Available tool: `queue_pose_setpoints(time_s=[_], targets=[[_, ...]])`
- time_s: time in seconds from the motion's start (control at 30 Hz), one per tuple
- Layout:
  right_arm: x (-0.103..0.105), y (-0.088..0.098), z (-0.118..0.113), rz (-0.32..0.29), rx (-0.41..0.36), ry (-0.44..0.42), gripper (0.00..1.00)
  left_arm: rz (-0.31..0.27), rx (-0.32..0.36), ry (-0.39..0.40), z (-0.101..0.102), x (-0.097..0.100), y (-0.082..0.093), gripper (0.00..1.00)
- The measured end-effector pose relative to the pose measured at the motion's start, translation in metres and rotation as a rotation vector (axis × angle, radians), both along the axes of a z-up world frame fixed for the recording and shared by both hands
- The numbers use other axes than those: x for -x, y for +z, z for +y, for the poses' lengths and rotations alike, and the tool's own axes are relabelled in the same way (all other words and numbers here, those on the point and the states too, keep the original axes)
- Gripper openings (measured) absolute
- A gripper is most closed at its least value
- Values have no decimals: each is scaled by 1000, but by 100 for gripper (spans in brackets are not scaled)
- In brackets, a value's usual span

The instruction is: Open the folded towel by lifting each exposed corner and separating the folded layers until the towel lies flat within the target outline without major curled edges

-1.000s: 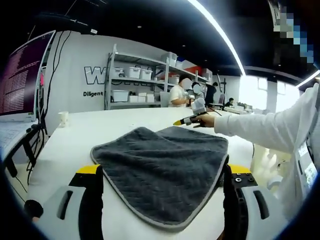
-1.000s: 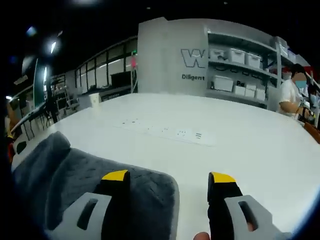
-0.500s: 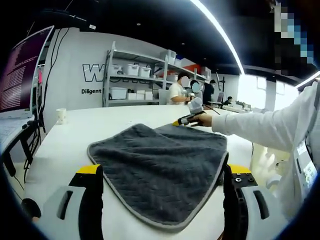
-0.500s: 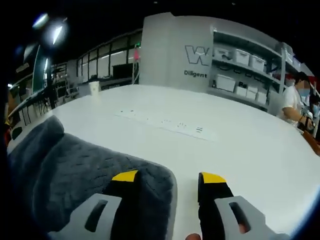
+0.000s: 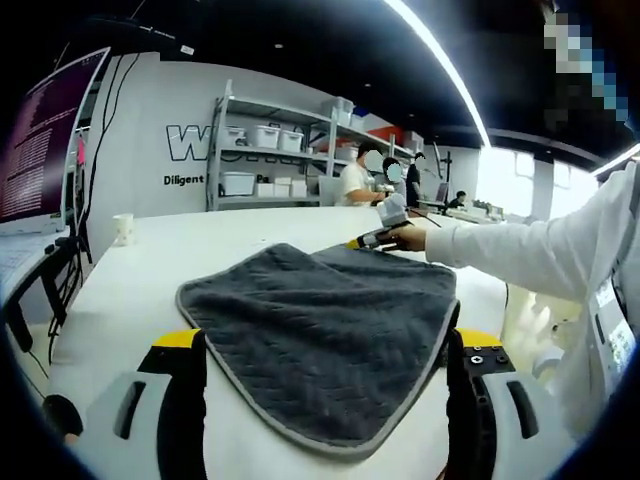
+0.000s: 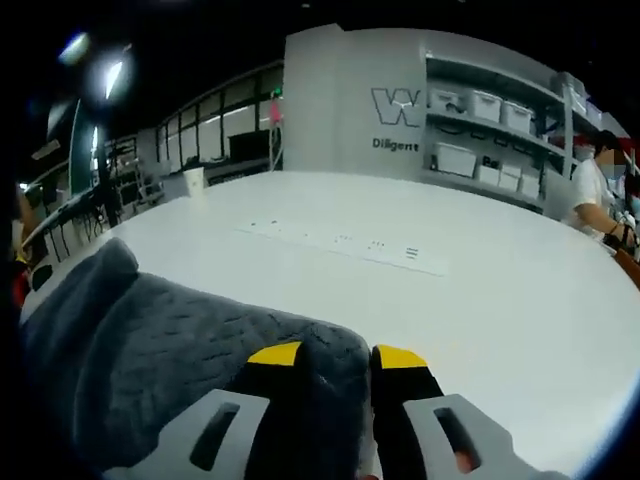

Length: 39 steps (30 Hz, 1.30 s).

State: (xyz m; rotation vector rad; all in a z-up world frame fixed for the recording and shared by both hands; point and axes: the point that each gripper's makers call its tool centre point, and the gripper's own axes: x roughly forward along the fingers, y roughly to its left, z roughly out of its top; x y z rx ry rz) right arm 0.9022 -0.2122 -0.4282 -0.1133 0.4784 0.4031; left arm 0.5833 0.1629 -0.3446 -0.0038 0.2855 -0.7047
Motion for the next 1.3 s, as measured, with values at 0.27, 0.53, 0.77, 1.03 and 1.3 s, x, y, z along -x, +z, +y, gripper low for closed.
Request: queue_pose_setpoints(time_s=[0.27, 0.53, 0.77, 1.03, 1.3], targets=[[2, 3, -7, -51, 172, 40, 1, 1, -1, 4, 1, -1, 0, 99], [3, 5, -42, -57, 303, -13, 0, 7, -4, 1, 0, -2, -3, 99], [-1, 14, -92, -62, 443, -115, 0, 9, -11, 6, 1, -4, -5, 99], [1, 19, -130, -58, 509, -194, 0, 17, -17, 3, -2, -4, -10, 99], [6, 19, -130, -70, 553, -205, 3, 18, -16, 1, -4, -3, -11, 99]])
